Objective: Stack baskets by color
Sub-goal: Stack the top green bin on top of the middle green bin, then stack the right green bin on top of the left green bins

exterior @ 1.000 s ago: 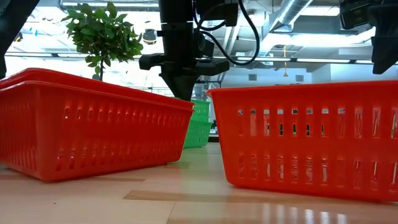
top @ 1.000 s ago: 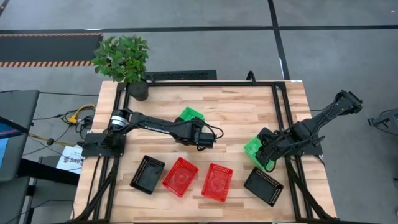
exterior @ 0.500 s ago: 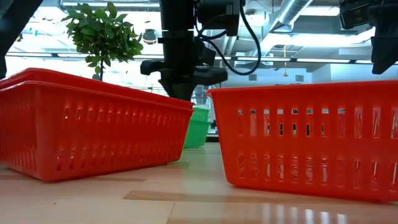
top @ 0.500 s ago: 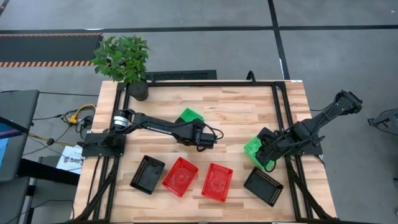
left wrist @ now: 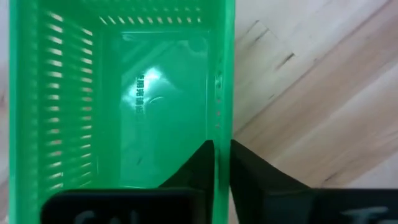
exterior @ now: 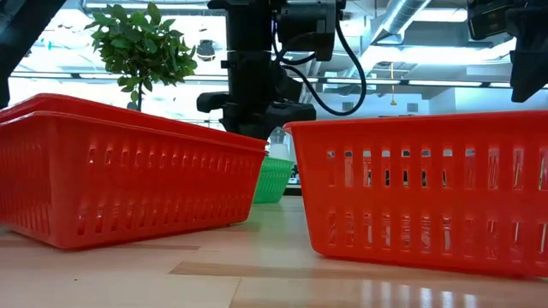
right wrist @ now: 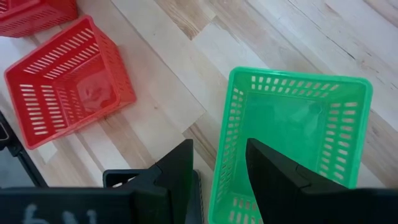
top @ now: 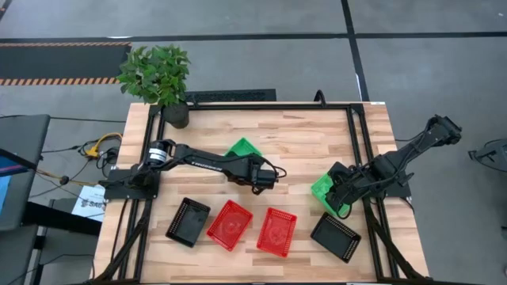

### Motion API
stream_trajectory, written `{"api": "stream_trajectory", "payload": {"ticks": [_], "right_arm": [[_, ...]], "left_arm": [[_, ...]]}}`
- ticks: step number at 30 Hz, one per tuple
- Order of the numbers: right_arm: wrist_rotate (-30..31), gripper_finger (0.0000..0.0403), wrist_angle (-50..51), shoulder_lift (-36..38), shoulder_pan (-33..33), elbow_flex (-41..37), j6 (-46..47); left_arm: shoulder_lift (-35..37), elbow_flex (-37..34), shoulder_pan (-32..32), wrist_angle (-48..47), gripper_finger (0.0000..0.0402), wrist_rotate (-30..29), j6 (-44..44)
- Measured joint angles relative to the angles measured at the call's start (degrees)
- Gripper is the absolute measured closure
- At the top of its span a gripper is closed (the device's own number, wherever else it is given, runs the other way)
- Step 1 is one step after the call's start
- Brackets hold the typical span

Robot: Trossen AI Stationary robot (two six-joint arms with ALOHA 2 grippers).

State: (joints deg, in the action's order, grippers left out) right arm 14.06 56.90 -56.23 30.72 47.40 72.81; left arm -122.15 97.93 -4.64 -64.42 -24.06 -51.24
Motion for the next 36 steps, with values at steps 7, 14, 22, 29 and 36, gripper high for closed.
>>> {"api": "stream_trajectory", "payload": {"ticks": [7,14,22,29,36], "right_arm": [[0.0,0.0233,0.0,0.0,0.0,0.0,-1.3],[0.0,0.0233,0.0,0.0,0.0,0.0,-2.4],[-2.2,0.0233,0.0,0.0,0.1,0.0,-0.6],[-3.8,0.0233,3.6,0.0,2.5,0.0,8.2],[-3.7,0.0233,15.9,-4.3,4.0,0.0,20.8]], "left_arm": [[0.0,0.9,0.3,-0.3,0.0281,2.9,0.8],[0.0,5.7,0.7,-4.3,0.0216,3.0,1.1],[0.2,20.8,0.9,-6.4,0.0206,2.7,7.5],[0.3,35.1,0.9,-2.0,0.0206,1.9,14.3],[5.7,35.1,0.9,10.1,0.0206,10.9,20.1]]}}
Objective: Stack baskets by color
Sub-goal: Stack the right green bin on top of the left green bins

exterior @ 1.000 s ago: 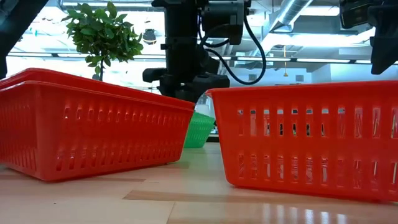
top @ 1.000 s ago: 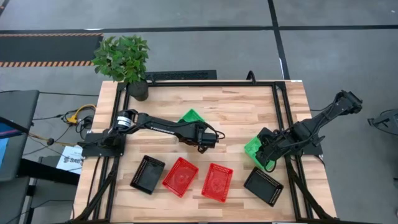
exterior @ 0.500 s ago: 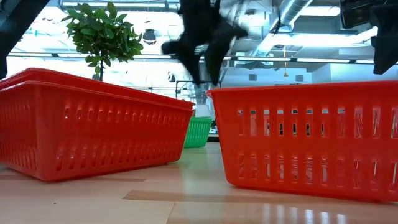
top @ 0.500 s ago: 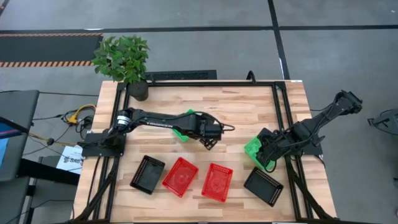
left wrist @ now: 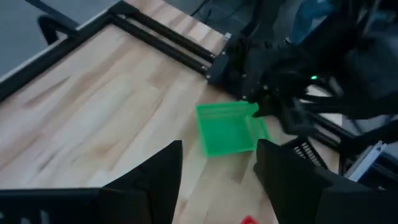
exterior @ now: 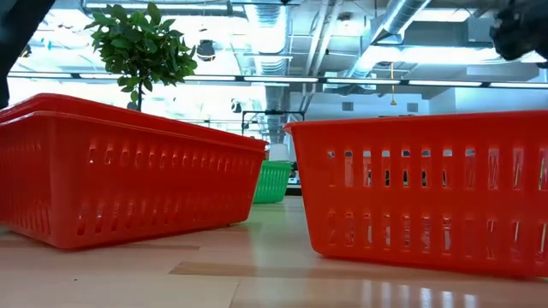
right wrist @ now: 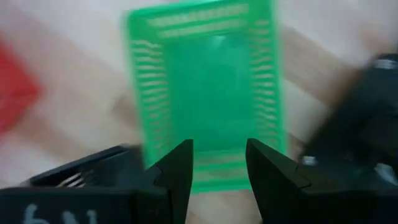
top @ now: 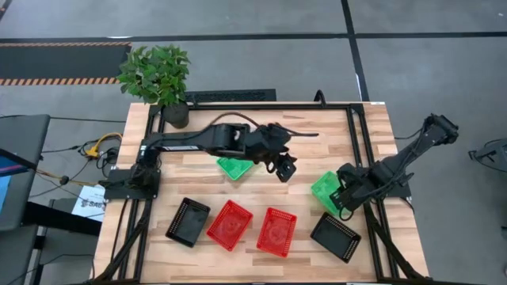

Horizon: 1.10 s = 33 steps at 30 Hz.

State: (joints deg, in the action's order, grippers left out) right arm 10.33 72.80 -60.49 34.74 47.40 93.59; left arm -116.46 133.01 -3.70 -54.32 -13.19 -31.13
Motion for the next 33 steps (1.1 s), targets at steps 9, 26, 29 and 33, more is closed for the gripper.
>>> {"api": "stream_trajectory", "payload": {"ticks": [9,26,29,33], "right_arm": [[0.2,0.0233,-2.1,-13.9,-7.9,0.0,-9.0],[-3.8,0.0233,-49.9,-28.3,-32.4,5.4,-55.0],[-3.8,0.0233,-46.9,-24.7,-32.8,8.2,-57.4],[-4.4,0.0233,-34.8,-18.3,-31.5,11.2,-55.6]], "left_arm": [[4.3,0.2,-1.3,-1.3,0.0206,-0.6,-0.2],[7.4,0.2,-5.1,-13.6,0.0206,-4.5,-3.6],[7.7,0.2,-5.8,-15.3,0.0206,-6.6,-4.1],[7.8,0.2,-6.2,-19.4,0.0206,-10.0,-2.0]]}}
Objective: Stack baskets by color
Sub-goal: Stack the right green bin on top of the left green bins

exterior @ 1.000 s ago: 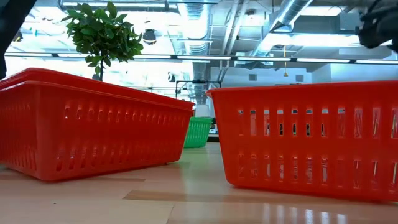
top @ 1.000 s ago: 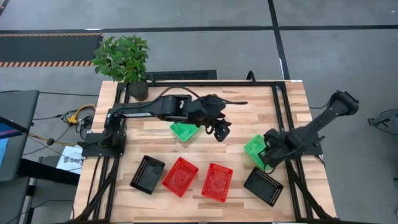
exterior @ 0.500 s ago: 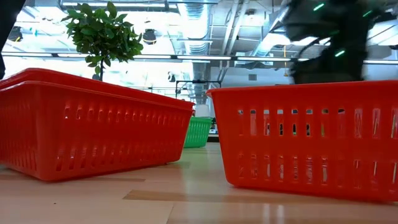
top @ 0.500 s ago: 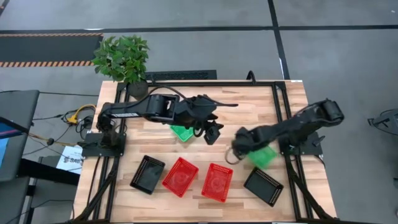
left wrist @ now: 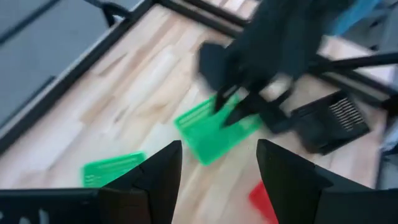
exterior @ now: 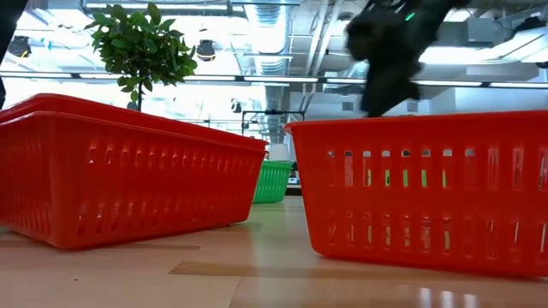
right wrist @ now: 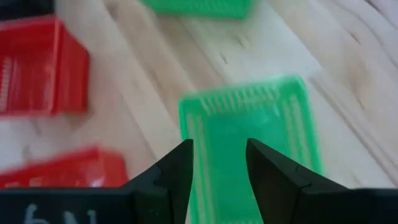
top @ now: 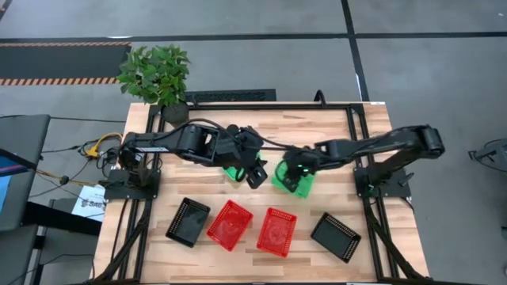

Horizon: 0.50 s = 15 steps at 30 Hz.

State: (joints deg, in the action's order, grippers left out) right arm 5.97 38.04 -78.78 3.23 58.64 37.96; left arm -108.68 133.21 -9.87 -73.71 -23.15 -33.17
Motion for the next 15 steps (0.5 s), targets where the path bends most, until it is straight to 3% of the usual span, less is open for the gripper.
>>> {"api": "stream_trajectory", "payload": {"ticks": [8,15], "right_arm": [[0.1,0.0233,21.4,15.3,11.1,0.7,17.4],[7.5,0.0233,30.4,21.5,25.4,0.7,35.1]], "left_arm": [[-0.1,-6.0,1.7,5.6,0.0206,1.2,8.8],[-0.2,-18.7,4.7,25.6,0.0206,9.1,20.6]]}}
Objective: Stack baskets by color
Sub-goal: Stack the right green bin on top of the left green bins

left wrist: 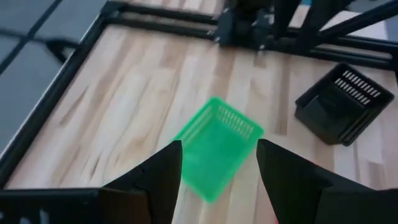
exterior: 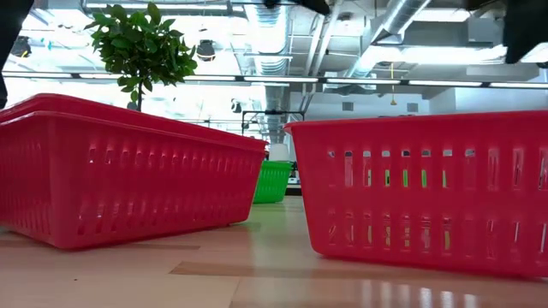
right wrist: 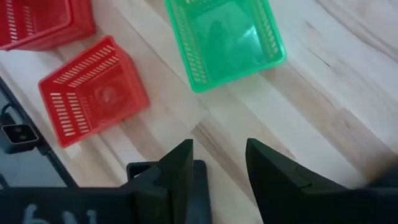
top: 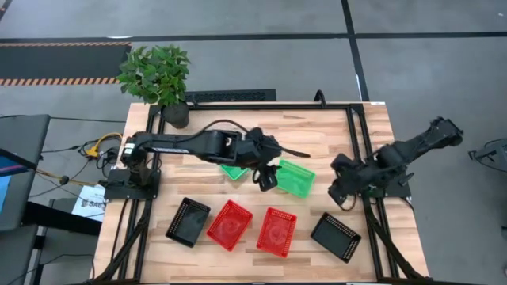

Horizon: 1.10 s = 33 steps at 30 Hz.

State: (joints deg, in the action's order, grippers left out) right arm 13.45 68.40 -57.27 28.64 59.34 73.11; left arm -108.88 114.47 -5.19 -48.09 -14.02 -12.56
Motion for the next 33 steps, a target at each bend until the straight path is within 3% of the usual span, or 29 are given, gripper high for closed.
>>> {"api": "stream_trajectory", "payload": {"ticks": [4,10,16,26,33], "right_arm": [[4.2,0.0233,2.5,0.3,6.0,0.0,8.1],[5.9,0.0233,3.0,-2.2,11.2,0.0,13.5],[6.0,0.0233,3.0,-6.3,13.6,0.0,15.8],[5.4,0.0233,2.0,-11.3,14.5,-0.1,17.0],[4.7,0.0233,1.0,-11.3,14.4,-0.1,17.0]], "left_arm": [[0.0,-8.7,1.1,11.3,0.0206,3.3,6.2],[0.0,-20.3,2.0,25.6,0.0206,10.5,13.4],[0.0,-30.1,2.0,34.2,0.0206,11.8,15.8],[0.0,-36.7,2.2,41.0,0.0212,13.4,19.7],[-3.1,-35.5,2.5,40.7,0.0236,13.8,22.4]]}}
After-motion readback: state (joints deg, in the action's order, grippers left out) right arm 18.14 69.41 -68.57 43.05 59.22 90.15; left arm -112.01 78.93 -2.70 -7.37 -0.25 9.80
